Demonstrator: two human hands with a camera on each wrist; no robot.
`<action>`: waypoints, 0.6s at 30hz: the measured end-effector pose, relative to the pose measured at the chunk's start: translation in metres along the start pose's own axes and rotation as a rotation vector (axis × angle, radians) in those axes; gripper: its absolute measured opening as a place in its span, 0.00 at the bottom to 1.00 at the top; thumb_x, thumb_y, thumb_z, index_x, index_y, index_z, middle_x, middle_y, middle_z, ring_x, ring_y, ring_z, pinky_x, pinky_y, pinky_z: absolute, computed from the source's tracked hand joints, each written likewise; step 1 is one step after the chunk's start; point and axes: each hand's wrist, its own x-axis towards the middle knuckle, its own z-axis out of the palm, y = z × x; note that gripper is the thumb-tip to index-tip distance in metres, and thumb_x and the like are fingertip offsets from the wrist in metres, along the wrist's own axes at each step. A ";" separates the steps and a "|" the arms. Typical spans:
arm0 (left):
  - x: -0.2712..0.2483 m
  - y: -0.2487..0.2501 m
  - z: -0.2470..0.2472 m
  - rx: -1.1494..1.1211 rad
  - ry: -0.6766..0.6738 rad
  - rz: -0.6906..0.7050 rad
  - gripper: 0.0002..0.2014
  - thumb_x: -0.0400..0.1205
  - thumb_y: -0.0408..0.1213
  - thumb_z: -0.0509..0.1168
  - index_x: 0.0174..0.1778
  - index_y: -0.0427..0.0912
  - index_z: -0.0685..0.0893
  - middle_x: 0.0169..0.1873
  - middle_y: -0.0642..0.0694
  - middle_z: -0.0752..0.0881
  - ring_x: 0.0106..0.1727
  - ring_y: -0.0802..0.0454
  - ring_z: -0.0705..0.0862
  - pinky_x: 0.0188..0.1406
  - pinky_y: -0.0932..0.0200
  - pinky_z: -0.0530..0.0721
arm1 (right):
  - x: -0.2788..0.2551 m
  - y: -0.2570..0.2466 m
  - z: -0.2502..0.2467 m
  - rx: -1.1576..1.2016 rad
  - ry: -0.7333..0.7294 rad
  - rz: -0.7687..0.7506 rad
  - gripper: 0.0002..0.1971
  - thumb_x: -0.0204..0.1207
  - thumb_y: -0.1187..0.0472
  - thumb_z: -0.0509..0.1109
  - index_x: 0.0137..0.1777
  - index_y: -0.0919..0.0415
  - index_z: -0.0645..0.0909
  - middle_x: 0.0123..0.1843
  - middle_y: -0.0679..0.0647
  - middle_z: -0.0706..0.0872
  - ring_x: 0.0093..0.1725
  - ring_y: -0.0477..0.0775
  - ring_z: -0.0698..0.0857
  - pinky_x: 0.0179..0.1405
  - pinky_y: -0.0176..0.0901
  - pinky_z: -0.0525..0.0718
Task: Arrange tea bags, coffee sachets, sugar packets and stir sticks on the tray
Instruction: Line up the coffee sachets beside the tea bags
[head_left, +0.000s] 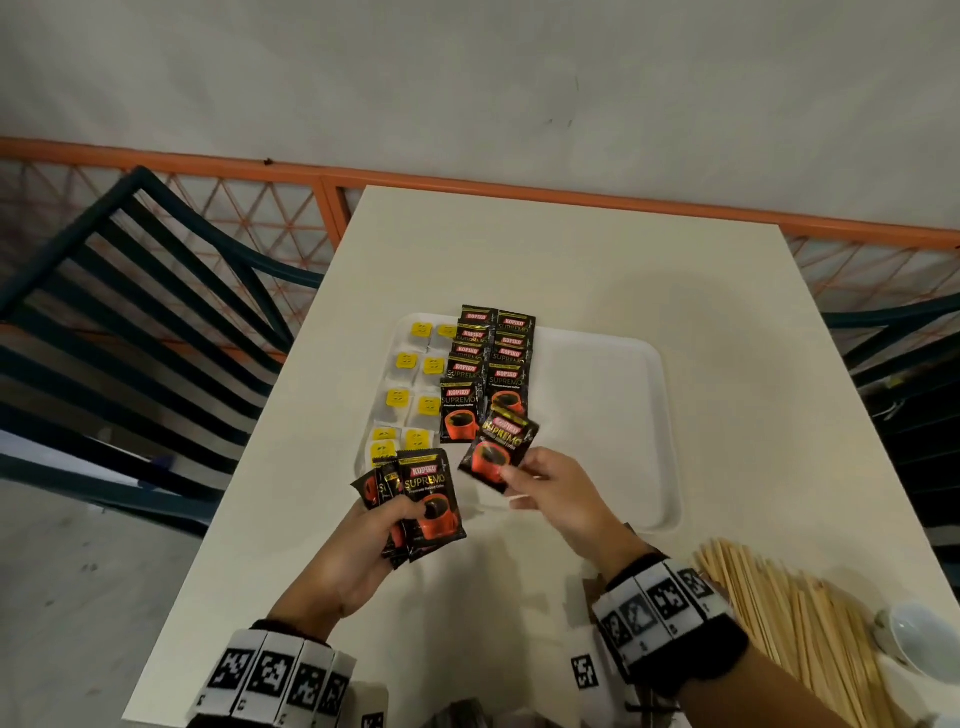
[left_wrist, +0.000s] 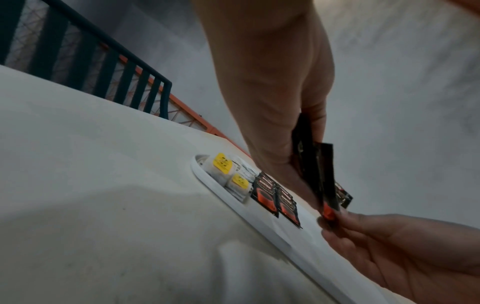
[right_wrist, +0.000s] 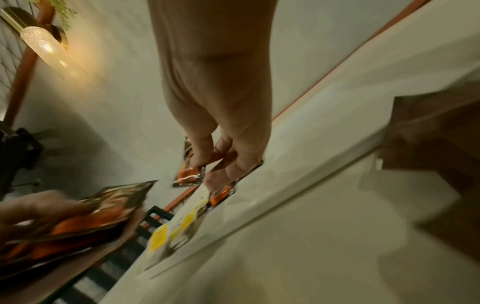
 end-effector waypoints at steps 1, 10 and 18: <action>0.000 0.001 -0.002 -0.001 0.011 -0.001 0.15 0.79 0.22 0.58 0.55 0.41 0.82 0.40 0.43 0.92 0.46 0.45 0.89 0.45 0.53 0.84 | 0.007 -0.001 -0.005 -0.010 0.030 0.001 0.06 0.77 0.65 0.68 0.50 0.68 0.78 0.42 0.58 0.85 0.37 0.51 0.85 0.36 0.35 0.84; -0.001 -0.001 -0.009 -0.022 0.077 0.032 0.16 0.78 0.21 0.61 0.56 0.42 0.81 0.45 0.41 0.90 0.42 0.49 0.90 0.37 0.59 0.88 | 0.061 -0.007 -0.018 -0.153 0.240 0.020 0.07 0.75 0.66 0.71 0.49 0.70 0.84 0.34 0.57 0.83 0.27 0.49 0.80 0.26 0.30 0.82; -0.004 -0.003 -0.011 0.006 0.102 0.039 0.17 0.77 0.23 0.64 0.59 0.43 0.80 0.49 0.41 0.89 0.49 0.46 0.88 0.39 0.60 0.85 | 0.075 -0.008 -0.011 -0.288 0.338 -0.036 0.14 0.73 0.63 0.73 0.27 0.56 0.76 0.25 0.54 0.81 0.32 0.57 0.83 0.50 0.54 0.87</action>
